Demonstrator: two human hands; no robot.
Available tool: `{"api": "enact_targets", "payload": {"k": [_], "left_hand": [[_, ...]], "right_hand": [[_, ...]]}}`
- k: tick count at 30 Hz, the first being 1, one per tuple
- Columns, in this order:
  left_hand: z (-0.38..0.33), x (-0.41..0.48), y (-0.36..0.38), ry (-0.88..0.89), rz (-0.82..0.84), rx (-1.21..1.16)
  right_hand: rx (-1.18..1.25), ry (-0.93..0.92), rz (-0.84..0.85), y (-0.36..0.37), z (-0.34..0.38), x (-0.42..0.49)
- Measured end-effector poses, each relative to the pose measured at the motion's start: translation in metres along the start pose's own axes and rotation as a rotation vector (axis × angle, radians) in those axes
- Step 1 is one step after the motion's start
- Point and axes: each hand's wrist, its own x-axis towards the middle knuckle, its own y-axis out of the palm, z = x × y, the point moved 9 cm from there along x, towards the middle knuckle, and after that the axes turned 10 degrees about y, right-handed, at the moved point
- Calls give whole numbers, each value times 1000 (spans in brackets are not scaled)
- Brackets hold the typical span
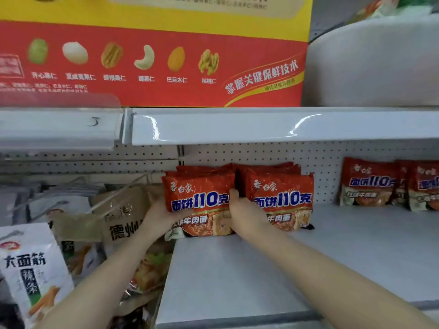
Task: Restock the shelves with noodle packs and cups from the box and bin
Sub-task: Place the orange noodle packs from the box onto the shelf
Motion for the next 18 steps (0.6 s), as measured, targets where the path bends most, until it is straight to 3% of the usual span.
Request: {"api": "enact_targets", "payload": {"k": [8, 18], "left_hand": [[16, 6, 4, -5, -16, -78], [8, 15, 31, -5, 41, -112]], "right_hand": [[-278, 27, -13, 3, 6, 1], [-275, 132, 31, 2, -7, 2]]}}
